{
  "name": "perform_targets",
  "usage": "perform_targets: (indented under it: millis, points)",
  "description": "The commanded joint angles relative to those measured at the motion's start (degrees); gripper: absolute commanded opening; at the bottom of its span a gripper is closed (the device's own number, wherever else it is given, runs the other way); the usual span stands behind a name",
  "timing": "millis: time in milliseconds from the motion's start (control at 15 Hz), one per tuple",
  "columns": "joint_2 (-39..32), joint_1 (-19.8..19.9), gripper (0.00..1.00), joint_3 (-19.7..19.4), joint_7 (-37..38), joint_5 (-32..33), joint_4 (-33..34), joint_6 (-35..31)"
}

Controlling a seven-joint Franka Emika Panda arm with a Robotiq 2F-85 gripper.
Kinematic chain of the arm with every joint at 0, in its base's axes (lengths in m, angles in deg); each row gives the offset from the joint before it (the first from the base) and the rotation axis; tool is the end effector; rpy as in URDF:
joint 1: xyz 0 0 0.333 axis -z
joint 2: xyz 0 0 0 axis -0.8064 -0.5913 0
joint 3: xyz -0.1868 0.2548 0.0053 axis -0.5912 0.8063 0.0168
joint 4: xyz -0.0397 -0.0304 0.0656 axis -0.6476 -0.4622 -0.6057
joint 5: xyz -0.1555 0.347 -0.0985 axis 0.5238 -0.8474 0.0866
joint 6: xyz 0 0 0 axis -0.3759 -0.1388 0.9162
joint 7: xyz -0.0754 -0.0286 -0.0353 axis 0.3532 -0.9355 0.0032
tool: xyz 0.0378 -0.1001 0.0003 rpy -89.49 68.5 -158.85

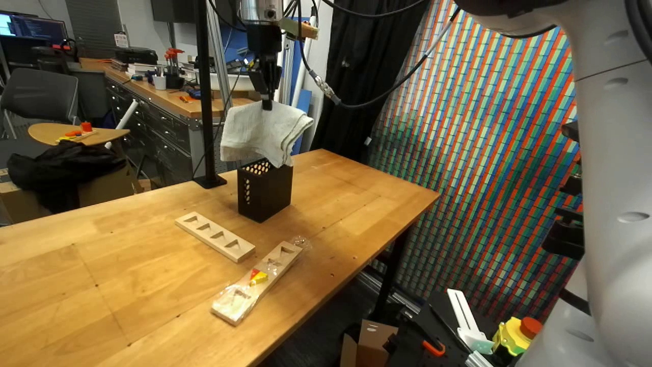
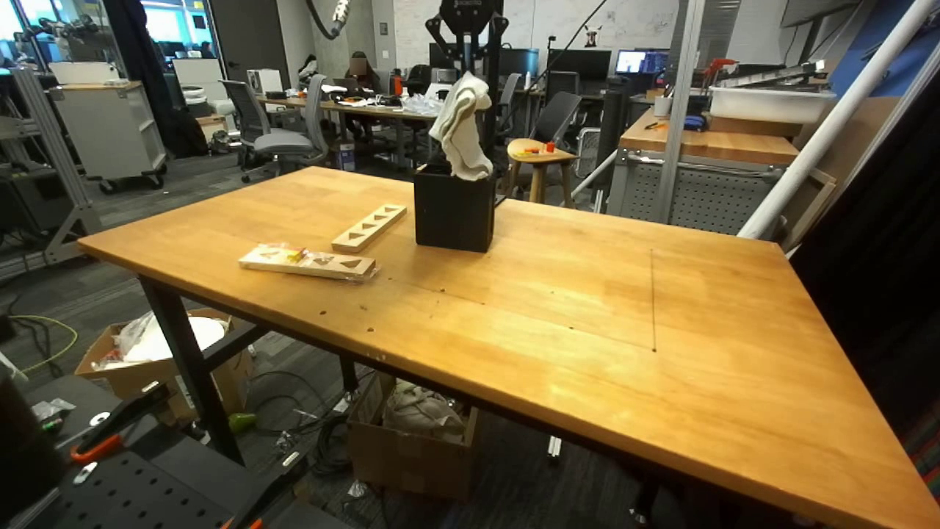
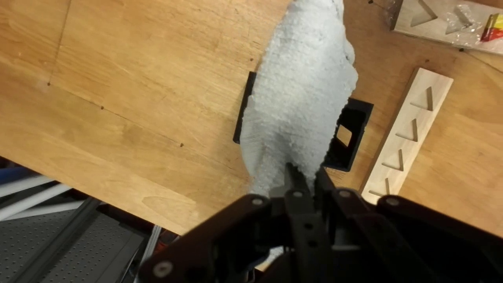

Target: Put the white towel in the black box

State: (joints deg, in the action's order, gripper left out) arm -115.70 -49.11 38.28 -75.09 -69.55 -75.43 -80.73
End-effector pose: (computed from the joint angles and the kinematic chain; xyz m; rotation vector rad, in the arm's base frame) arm 0.6872 -0.0575 0.5203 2.9717 0.7097 -0.0923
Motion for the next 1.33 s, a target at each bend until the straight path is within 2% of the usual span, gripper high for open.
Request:
perform_targets:
  millis: [0,467,800,1267]
  points:
    - [-0.65,0.02,0.02,0.43,2.94,-2.57,0.13,0.36]
    - [-0.65,0.37,0.02,1.07,5.63,-6.19,-5.32,-3.68]
    - [-0.06,0.95,0.02,1.04,4.69,-7.95,-10.69,-8.55]
    - [-0.06,3.65,0.02,0.33,3.41,-8.09,-14.71,-13.43]
